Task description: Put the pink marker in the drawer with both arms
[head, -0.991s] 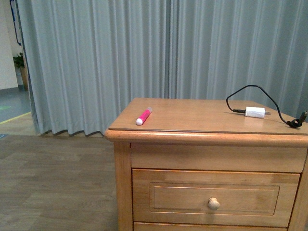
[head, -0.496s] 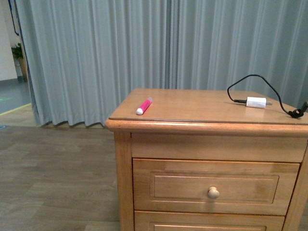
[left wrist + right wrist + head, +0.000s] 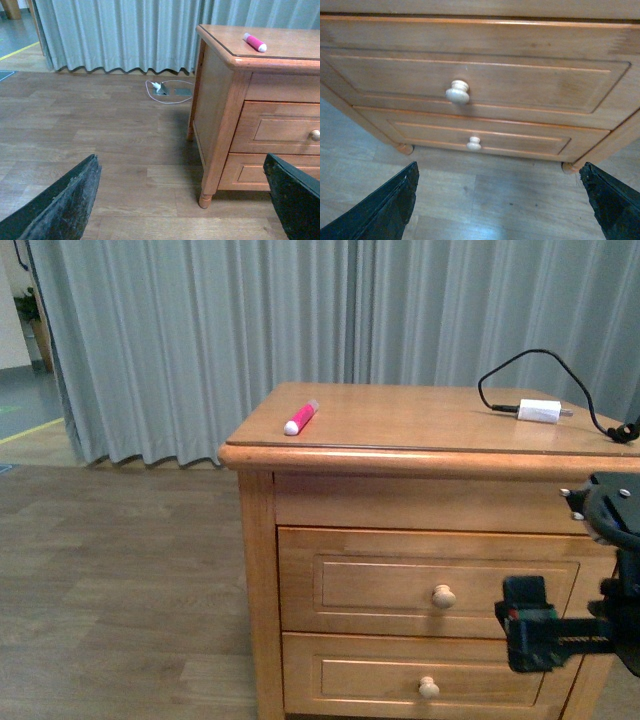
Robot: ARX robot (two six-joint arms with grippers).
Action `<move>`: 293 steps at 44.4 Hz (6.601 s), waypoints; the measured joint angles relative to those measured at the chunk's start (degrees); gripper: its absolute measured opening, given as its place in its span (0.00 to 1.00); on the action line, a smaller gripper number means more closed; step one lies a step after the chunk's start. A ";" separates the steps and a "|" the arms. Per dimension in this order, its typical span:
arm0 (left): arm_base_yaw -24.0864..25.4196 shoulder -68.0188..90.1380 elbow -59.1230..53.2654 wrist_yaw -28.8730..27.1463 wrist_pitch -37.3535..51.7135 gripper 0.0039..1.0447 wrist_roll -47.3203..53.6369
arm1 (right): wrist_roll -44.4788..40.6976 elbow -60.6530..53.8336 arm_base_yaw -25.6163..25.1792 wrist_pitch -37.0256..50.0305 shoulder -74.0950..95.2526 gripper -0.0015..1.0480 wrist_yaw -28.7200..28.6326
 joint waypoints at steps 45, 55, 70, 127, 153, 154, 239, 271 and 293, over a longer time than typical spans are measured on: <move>0.00 0.00 0.00 0.00 0.00 0.94 0.00 | 6.12 26.03 3.19 5.33 31.58 0.92 4.35; 0.00 -0.02 0.00 -0.02 0.00 0.94 0.02 | 7.23 24.37 4.00 7.32 30.01 0.92 4.24; 0.00 -0.04 0.00 -0.02 0.00 0.94 0.02 | 7.13 24.20 5.03 7.45 28.76 0.92 6.08; 0.00 -0.04 0.00 0.00 0.00 0.94 0.04 | 7.45 -8.74 9.16 -5.01 -1.31 0.31 -0.13; 0.00 -0.04 0.00 0.00 0.00 0.94 0.04 | 4.11 -11.65 -3.76 -49.59 -63.76 0.92 -13.90; 0.00 -0.04 0.00 -0.02 0.00 0.94 0.04 | 3.85 -11.17 -4.26 -50.60 -64.61 0.92 -14.43; -21.70 119.25 96.70 -15.54 -1.57 0.94 -6.21 | 4.15 -11.52 -6.27 -53.20 -69.72 0.92 -14.73; -22.40 122.53 100.96 -15.89 -6.01 0.61 -4.35 | 4.15 -11.52 -6.27 -53.20 -69.72 0.92 -14.73; -21.49 120.06 96.80 -7.04 -2.16 0.14 -0.07 | 4.15 -11.52 -6.27 -53.20 -69.72 0.92 -14.73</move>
